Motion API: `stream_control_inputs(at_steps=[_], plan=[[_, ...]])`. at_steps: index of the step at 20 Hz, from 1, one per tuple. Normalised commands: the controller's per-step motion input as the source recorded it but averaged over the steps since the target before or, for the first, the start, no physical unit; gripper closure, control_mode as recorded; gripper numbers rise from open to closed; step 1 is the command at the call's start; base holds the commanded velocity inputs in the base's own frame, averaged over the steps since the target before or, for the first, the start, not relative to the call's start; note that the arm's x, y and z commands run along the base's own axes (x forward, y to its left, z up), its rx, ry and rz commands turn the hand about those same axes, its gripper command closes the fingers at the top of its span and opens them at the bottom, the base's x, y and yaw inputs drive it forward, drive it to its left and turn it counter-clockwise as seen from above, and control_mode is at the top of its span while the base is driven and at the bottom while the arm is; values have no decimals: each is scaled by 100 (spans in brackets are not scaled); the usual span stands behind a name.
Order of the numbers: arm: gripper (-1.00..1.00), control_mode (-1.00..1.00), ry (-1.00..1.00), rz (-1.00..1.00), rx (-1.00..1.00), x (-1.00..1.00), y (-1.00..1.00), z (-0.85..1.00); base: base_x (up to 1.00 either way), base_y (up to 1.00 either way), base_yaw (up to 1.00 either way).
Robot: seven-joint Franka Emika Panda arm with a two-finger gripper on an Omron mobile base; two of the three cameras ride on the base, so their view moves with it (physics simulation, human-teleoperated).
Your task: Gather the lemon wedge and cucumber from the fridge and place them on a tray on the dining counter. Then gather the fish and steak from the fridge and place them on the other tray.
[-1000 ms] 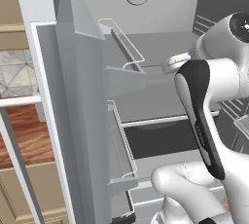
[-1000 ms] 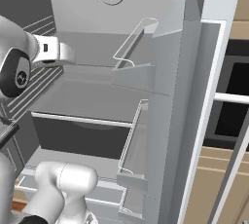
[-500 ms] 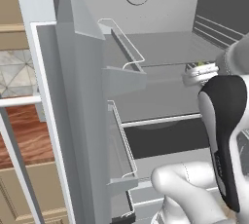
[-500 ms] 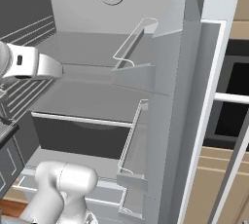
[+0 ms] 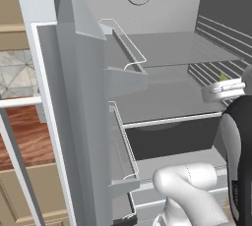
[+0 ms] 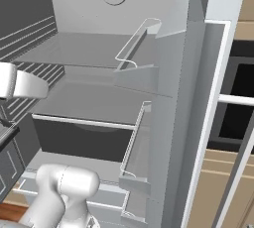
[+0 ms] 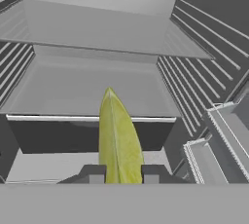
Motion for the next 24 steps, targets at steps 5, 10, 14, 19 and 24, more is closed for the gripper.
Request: stream_control_inputs(at_steps=[5, 10, 14, 19, 24], plan=[[100, -100, 0, 0, 0, 0, 0, 0, 0, 0, 0], [100, 100, 0, 0, 0, -5, 0, 0, -34, 0, -2], [100, 100, 0, 0, 0, 0, 0, 0, -78, 3, -9], [100, 100, 0, 0, 0, 0, 0, 0, -79, 1, -28], [100, 100, 0, 0, 0, 0, 0, 0, -76, 0, -47]])
